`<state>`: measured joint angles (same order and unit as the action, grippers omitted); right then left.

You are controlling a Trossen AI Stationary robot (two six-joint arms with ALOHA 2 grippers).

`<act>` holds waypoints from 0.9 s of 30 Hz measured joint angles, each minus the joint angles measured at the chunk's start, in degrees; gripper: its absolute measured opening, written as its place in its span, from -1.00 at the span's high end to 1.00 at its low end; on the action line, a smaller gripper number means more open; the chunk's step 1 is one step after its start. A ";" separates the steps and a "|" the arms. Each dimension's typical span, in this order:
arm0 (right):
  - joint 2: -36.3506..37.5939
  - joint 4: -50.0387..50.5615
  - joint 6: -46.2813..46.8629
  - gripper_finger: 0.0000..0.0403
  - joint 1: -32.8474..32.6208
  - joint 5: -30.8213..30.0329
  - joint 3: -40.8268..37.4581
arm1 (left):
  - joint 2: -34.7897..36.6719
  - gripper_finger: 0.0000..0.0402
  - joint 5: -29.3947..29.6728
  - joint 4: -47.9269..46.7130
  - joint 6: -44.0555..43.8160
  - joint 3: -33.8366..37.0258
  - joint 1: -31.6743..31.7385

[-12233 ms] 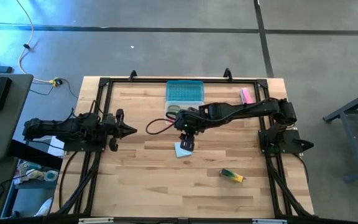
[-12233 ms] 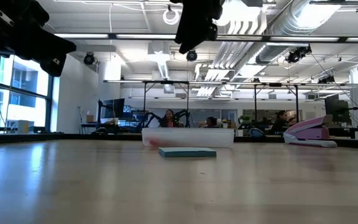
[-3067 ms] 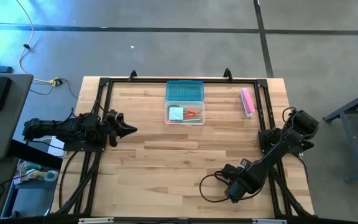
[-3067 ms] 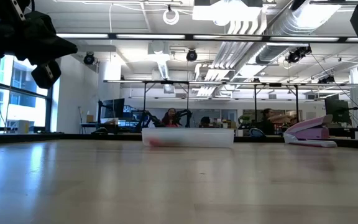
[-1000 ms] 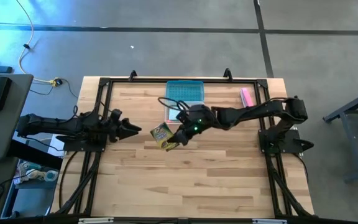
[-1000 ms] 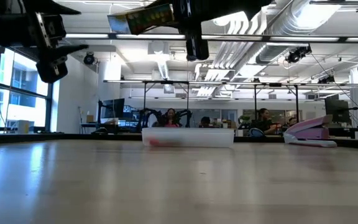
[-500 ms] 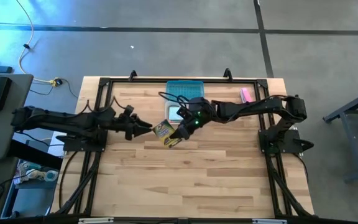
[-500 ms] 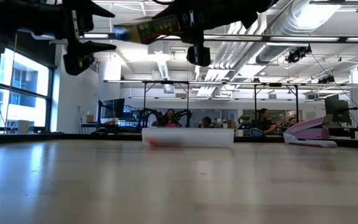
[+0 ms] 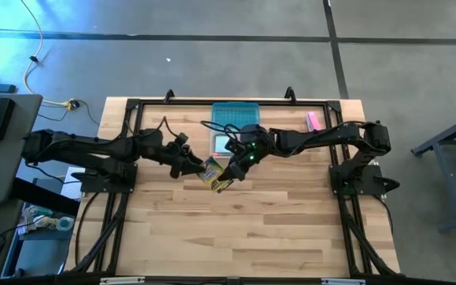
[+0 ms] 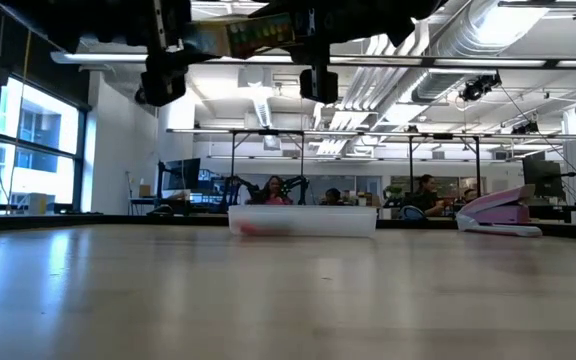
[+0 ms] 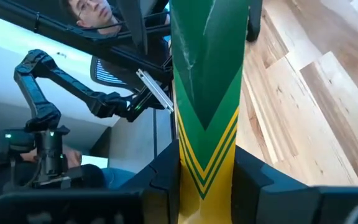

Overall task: Pack school essentials
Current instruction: Put the yellow crayon box into the supply box

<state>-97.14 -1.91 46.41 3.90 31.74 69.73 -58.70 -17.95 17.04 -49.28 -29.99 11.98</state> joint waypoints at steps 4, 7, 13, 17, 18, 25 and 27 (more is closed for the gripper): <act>0.00 -0.03 -0.01 0.59 0.00 0.49 0.00 | -3.48 -0.20 -3.99 0.00 0.00 -2.10 0.12; 0.00 -0.03 -0.41 0.59 0.00 1.46 0.00 | -5.31 -0.07 -6.11 -0.03 0.00 -3.33 0.12; 0.00 -0.03 -1.81 0.59 -0.04 2.03 0.00 | -6.68 0.26 -7.35 0.00 -0.04 -4.03 0.14; 0.00 -0.05 -1.90 0.59 -0.02 2.80 0.00 | -6.68 0.44 -7.37 0.09 -1.17 -4.03 0.14; 0.00 -0.04 -1.90 0.59 -0.02 2.85 0.00 | -6.68 0.47 -7.46 0.23 -1.64 -4.03 0.14; 0.00 -0.07 -1.92 0.57 -0.01 3.16 0.04 | -6.68 0.47 -7.86 1.03 -3.04 -4.01 0.14; 0.01 -0.11 -2.68 0.52 0.22 2.76 0.04 | -6.68 0.44 -8.37 1.17 -3.06 -4.00 0.15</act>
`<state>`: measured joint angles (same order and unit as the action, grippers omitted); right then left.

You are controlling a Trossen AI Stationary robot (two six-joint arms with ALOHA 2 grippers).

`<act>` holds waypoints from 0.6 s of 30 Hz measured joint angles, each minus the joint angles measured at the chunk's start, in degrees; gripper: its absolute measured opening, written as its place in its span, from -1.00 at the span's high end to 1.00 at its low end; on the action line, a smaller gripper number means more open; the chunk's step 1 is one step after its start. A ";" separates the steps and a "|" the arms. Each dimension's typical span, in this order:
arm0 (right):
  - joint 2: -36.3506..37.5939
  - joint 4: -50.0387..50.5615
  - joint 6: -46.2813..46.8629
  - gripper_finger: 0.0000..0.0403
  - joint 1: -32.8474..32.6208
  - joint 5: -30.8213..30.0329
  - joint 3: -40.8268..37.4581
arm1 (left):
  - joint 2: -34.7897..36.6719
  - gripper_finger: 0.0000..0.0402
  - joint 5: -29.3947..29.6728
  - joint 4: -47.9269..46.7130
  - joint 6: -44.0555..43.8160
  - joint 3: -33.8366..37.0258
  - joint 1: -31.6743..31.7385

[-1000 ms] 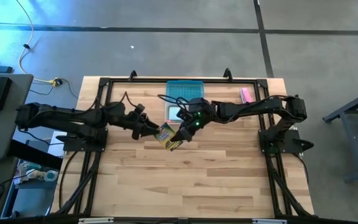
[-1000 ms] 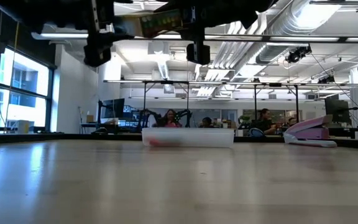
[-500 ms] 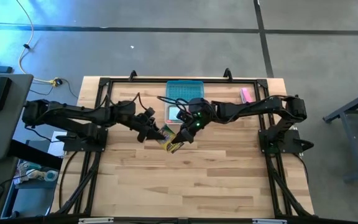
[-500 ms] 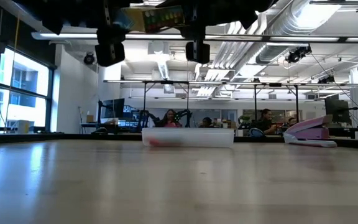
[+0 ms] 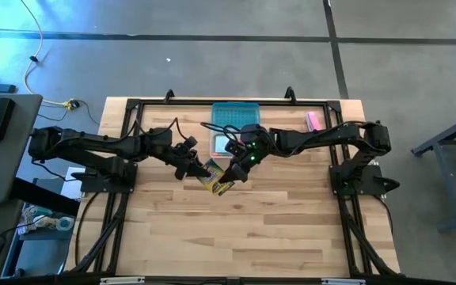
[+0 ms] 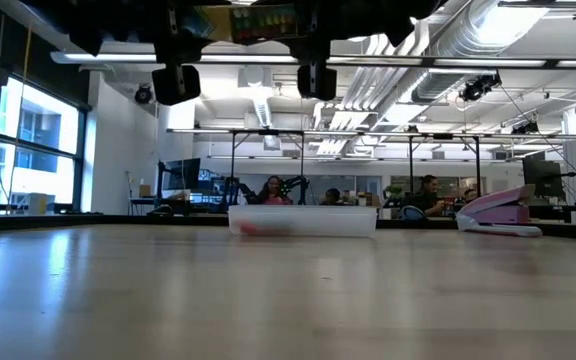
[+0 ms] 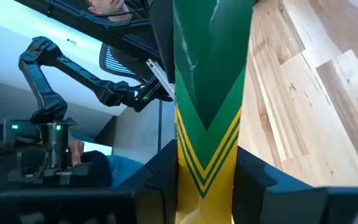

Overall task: Pack school essentials
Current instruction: Put the yellow crayon box into the supply box

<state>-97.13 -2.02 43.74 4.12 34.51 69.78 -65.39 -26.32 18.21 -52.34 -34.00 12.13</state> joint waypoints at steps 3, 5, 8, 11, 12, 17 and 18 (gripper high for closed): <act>0.25 0.17 -0.30 0.38 0.88 0.24 0.00 | 0.00 0.44 -0.60 0.06 -0.83 -0.01 0.08; 0.83 0.23 -0.26 0.28 2.09 1.53 0.00 | 0.00 0.46 -1.00 0.29 -1.76 -0.01 0.10; 2.28 0.33 0.57 0.15 4.41 4.20 0.00 | 0.00 0.49 -1.88 0.51 -3.10 -0.02 0.58; 4.04 0.22 0.77 0.06 6.34 4.68 0.00 | 0.01 0.49 -2.14 2.44 -4.02 -0.01 1.39; 4.49 0.38 0.72 0.04 6.92 4.91 0.00 | 0.02 0.48 -2.14 3.22 -4.44 -0.02 1.73; 7.44 3.75 -1.89 0.02 11.05 7.11 0.00 | 0.02 0.47 1.84 5.45 -8.60 -0.02 3.81; 8.39 3.94 -2.40 0.02 12.32 7.93 0.00 | 0.02 0.47 2.65 5.59 -9.41 -0.02 4.37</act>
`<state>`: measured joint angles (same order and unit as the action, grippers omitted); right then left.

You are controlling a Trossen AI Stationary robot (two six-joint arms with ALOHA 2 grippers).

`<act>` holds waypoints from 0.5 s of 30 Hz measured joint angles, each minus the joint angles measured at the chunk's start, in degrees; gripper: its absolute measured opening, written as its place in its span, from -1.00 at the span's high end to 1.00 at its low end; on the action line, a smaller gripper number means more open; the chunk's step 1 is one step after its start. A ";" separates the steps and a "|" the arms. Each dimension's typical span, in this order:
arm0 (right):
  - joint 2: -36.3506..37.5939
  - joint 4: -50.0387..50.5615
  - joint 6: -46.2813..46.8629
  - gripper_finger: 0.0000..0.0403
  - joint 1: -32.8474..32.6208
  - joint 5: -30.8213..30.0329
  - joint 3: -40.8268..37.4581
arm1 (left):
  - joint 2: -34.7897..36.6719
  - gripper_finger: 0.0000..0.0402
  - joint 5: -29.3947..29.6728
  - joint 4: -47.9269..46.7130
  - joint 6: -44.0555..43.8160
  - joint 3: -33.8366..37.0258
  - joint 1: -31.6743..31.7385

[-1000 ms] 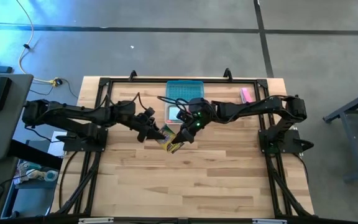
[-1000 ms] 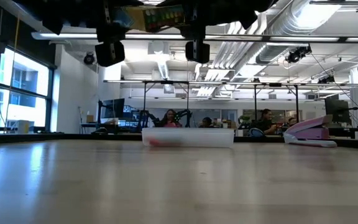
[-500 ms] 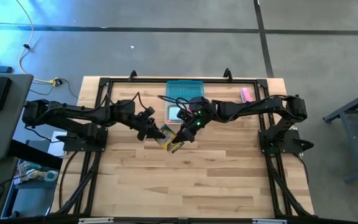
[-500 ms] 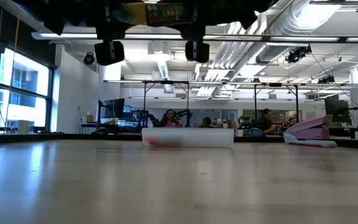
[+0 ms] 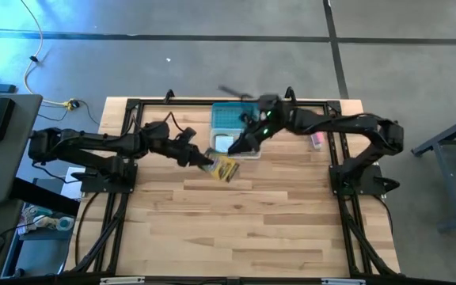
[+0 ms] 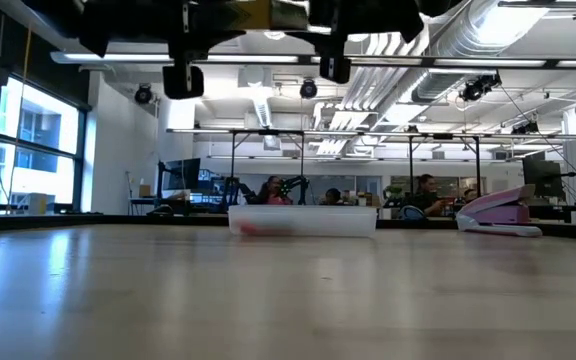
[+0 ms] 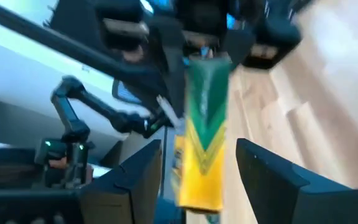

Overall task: Pack school essentials
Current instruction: Put the yellow crayon box into the supply box

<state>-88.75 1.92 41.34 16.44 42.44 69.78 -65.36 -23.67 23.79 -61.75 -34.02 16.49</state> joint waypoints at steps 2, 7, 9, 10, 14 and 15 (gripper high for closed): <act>1.89 0.11 -0.82 0.02 2.72 1.29 0.00 | 0.00 0.48 2.03 0.15 -1.48 0.00 1.15; 7.53 0.34 -4.42 0.02 9.28 1.61 0.00 | 0.00 0.47 6.27 0.19 -3.18 0.00 4.35; 9.09 0.93 -5.38 0.02 11.52 1.61 0.00 | 0.00 0.47 7.82 0.19 -3.51 0.00 5.62; 9.75 1.22 -5.65 0.02 12.52 1.55 0.00 | 0.00 0.47 8.77 0.21 -3.87 0.00 6.19; 11.23 1.63 -4.11 0.02 15.75 1.37 0.00 | 0.00 0.48 11.23 2.06 -4.71 0.00 8.51; 11.23 2.00 -3.84 0.02 16.40 1.36 0.00 | 0.00 0.48 11.99 3.01 -5.23 0.00 8.95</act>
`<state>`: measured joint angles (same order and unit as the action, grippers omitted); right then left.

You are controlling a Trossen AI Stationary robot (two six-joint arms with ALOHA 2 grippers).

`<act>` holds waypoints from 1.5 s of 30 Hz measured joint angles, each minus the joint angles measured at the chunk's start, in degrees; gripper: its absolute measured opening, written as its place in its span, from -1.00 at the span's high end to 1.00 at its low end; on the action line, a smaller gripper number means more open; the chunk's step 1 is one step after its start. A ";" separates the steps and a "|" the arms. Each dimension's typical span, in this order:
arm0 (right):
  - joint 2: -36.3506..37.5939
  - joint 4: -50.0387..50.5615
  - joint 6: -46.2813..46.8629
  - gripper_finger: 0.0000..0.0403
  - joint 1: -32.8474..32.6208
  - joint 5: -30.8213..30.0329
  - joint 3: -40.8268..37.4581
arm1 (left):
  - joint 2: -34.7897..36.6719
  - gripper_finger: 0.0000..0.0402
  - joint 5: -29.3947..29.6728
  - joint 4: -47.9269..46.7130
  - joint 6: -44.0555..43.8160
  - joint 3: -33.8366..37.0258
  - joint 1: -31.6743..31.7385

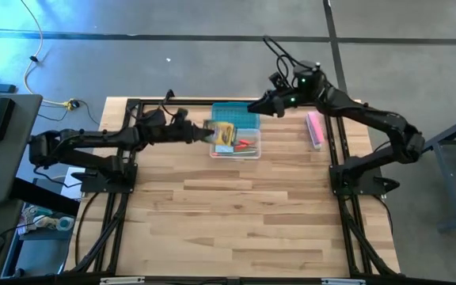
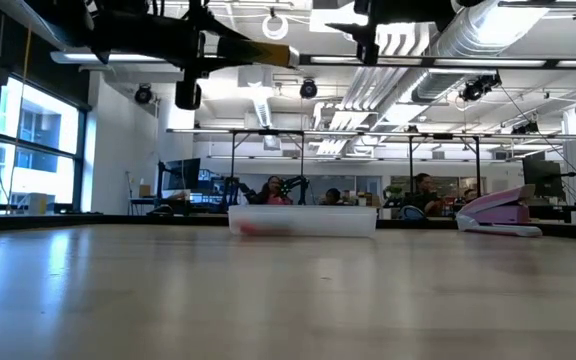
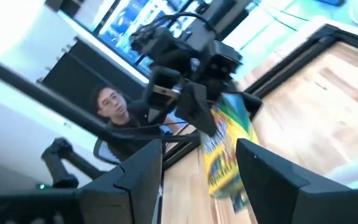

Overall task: Pack school essentials
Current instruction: Put the yellow crayon box into the supply box

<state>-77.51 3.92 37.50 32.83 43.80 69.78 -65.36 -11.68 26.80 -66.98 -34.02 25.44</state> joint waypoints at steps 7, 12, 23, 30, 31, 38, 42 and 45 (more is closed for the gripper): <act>-0.80 0.86 1.67 0.02 3.69 0.02 -0.20 | 0.00 0.47 4.52 5.47 -0.36 0.00 4.10; -2.99 -0.08 3.06 0.02 4.29 -0.05 -0.20 | 0.00 0.47 4.88 8.76 -0.40 0.00 6.82; -10.46 -10.85 6.71 0.02 3.72 -1.56 -0.20 | 0.00 0.46 3.12 9.39 -0.89 0.00 9.43; -13.51 -15.86 7.53 0.02 1.39 -3.22 -0.20 | -0.02 0.46 2.50 8.82 -2.91 0.00 9.41; -13.74 -16.28 7.57 0.02 1.18 -3.24 -0.22 | -0.02 0.46 2.04 8.85 -2.93 0.00 9.43; -15.17 -18.73 8.66 0.02 -1.06 -5.77 -0.22 | -0.02 0.46 0.78 8.99 -3.37 0.00 9.41; -15.46 -19.32 8.98 0.02 -2.01 -6.81 -0.22 | -0.02 0.46 0.14 9.08 -3.35 0.02 9.41; -15.52 -20.72 9.99 0.02 -3.12 -7.32 -0.22 | 0.07 0.46 -0.23 9.05 -3.36 0.02 9.43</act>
<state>-93.03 -16.80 47.49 29.71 36.48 69.56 -65.30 -11.91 35.85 -70.34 -34.00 34.87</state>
